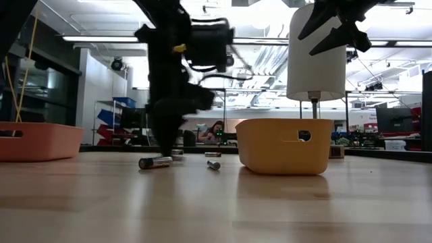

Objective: Sort batteries
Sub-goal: Put the silver battery into the orange bin

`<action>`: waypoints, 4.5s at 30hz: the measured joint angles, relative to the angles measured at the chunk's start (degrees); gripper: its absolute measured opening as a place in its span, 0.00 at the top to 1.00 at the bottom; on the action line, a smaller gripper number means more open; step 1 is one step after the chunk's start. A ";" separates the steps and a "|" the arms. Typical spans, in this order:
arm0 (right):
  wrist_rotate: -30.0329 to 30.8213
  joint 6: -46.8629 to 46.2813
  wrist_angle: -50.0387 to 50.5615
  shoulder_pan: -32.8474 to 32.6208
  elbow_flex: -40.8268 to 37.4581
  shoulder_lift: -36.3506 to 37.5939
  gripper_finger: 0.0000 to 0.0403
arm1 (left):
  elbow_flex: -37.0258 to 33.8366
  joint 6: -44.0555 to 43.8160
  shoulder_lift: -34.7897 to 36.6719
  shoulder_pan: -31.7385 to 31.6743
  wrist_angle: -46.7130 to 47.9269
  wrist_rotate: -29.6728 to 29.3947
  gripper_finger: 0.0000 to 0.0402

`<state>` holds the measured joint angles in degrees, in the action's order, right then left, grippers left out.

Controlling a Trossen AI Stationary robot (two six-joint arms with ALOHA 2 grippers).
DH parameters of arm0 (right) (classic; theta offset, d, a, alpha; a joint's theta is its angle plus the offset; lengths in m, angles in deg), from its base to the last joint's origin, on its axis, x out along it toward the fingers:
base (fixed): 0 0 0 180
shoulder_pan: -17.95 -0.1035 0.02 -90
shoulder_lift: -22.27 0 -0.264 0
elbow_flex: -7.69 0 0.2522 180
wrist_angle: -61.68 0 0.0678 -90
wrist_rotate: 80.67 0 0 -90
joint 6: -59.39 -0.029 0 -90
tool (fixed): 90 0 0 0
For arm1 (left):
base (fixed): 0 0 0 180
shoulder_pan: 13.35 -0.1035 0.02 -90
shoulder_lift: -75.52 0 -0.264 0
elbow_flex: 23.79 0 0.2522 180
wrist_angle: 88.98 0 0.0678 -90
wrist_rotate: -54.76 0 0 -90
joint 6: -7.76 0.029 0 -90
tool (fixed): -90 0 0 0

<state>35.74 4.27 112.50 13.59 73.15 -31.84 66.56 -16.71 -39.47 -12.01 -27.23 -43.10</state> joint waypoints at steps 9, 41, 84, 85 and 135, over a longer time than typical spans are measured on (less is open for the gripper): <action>-0.04 -0.10 0.28 0.00 0.00 0.00 0.48 | -10.60 -6.09 21.59 -6.93 7.27 -12.42 0.98; 0.64 -1.56 0.41 0.00 0.00 0.00 0.48 | -33.74 -34.69 52.78 1.55 -0.42 0.59 0.62; -0.51 -1.37 1.31 0.00 0.00 0.02 0.48 | -4.22 -24.29 0.64 10.14 -2.28 0.56 0.69; -0.50 -1.36 1.31 0.00 0.00 0.02 0.48 | -4.26 -23.19 1.10 10.05 -1.46 0.15 0.73; -3.82 -2.95 1.28 3.64 0.00 0.01 0.48 | -16.84 42.47 24.60 6.71 -22.11 1.44 0.57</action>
<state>31.92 1.32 113.78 17.23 73.15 -31.83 49.72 25.76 -14.87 -5.30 -49.34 -41.67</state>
